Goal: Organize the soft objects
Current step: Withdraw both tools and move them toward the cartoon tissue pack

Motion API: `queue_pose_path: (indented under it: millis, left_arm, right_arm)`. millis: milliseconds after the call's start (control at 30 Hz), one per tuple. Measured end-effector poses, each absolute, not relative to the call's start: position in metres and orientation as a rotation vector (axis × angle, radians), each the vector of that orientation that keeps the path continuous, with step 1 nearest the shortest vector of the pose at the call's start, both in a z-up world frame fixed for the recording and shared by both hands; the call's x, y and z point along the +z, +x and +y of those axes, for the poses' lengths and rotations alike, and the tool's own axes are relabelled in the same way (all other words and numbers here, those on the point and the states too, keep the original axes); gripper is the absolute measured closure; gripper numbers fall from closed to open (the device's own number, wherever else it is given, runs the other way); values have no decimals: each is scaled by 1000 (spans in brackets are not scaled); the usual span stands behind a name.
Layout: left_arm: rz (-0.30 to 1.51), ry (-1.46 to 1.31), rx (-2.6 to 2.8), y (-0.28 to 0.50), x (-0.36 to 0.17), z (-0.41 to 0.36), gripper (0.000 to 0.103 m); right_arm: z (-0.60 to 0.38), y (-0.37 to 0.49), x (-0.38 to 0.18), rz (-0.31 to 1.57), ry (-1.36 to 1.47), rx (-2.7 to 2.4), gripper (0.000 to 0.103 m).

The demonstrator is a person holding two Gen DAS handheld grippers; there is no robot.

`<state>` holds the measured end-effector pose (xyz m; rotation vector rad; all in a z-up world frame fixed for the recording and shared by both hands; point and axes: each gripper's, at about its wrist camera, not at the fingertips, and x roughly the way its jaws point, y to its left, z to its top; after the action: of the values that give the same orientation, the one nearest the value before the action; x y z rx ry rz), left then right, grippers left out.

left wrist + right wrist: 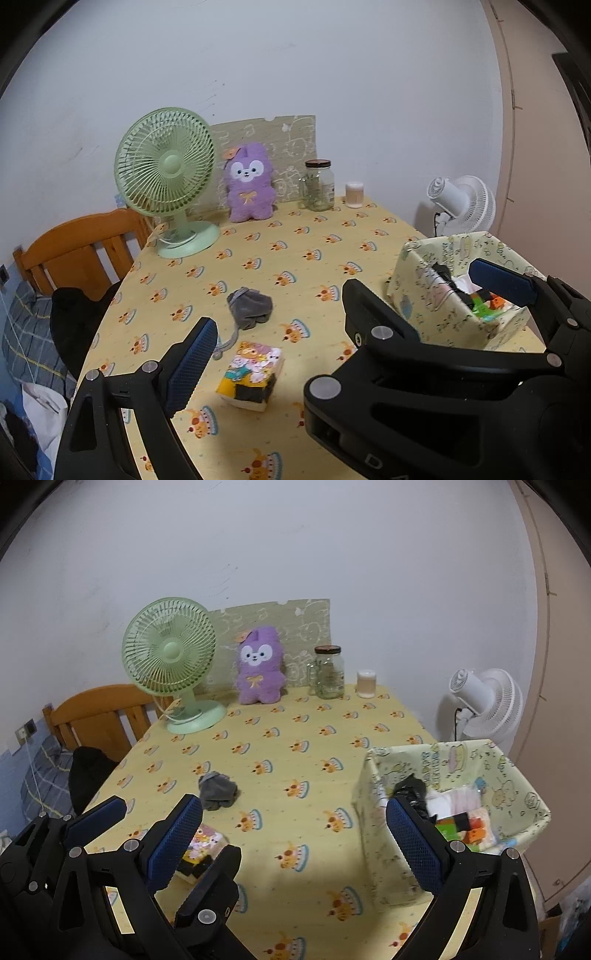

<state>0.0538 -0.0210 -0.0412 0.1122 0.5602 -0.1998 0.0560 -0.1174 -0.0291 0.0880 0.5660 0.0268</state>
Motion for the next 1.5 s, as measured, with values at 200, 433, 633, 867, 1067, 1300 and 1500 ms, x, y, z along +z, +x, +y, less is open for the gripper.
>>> queue_pose_path:
  millis: [200,433,633,867,1067,1300,1500]
  left_arm:
    - [587,111,-179,61,-53,-8,11]
    - [613,99,-171,67,-67,6,11]
    - [635,96,-168,73,-79,13,11]
    - [679,79,-183,86,-95,14,11]
    - [721,72,-183,100,-109,13,11]
    - [767,68,-178,115,-123,12,14]
    - [811,34,-163,126,-134,11,32]
  right_arm:
    - [-102,66,-43,593,90,49,2]
    - [-85,73,-54,604,63,132,2]
    - [-75,82,-65,630,49,147,2]
    - [-72,96,-81,676,30,141,2]
    - [-73,109,-97,715,23,115,2]
    - [-75,125,-112,752,13,87,2]
    - [-79,135,-123,797,23,59,2]
